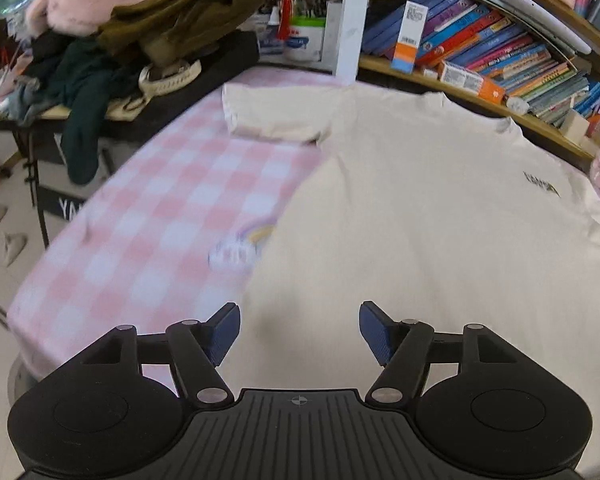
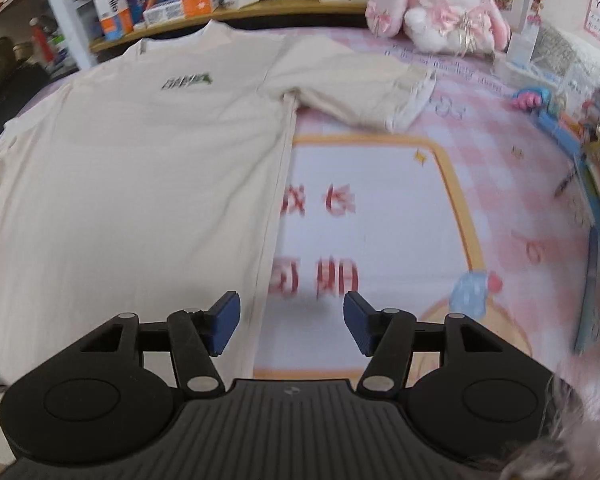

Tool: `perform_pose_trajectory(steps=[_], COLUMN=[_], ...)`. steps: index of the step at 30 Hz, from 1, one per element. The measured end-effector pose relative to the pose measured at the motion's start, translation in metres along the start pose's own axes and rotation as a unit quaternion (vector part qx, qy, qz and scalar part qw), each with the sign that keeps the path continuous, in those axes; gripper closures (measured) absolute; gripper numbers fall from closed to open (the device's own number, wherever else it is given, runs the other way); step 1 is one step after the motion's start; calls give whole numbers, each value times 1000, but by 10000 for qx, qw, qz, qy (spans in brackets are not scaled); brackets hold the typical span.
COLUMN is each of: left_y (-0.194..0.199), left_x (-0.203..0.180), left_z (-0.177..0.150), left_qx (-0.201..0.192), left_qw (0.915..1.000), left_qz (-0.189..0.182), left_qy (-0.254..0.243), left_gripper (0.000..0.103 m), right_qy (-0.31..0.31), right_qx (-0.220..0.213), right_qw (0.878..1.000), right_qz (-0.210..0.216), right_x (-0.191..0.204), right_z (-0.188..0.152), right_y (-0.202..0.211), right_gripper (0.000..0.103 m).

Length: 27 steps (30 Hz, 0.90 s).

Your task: Fold clothes

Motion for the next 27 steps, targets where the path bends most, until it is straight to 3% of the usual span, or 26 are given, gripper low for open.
perform_pose_trajectory(steps=[9,13,17,18,20,22,27], left_y=[1,-8,-9,-9,-7,-4,1], left_x=[20,31,37,38,41,46,51], left_z=[-20,-16,-15,-15,-15,-16,-18], left_qx=[228,340,314,311,327,379,512], left_qw=[9985,9984,9990,9991,9990,9987,9985], left_qz=[134,332,242,218,299,306,64], left_qy=[477,320,223,186,102,133,183], left_gripper=[36,37,39,43,76,98,101], right_qy=[308,654,580,556,443,317,2], right_qx=[133,76,112,124,138,149,176], right_qw=[9993,9978,9982,9983,9989,9993,9998], right_qz=[163,-73,-80,-84,-87,-89,-93], right_x=[18,31,33,33,31,29,24], right_z=[-46,-52,-51,-51,-49,-48,-45], right_y=[19,20,19,18,18,18,17], right_gripper=[52,65,72,75,83,94,96])
Point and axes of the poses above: each gripper's, at about its wrist camera, not at the fingertips, and y roughly against the way its jaws point, x to its left, z to its top, the point moved 7 cm from there along -y, roughly the way its jaws point, and after that the axes turned 1 degree about -z, right-handed, at the moved point
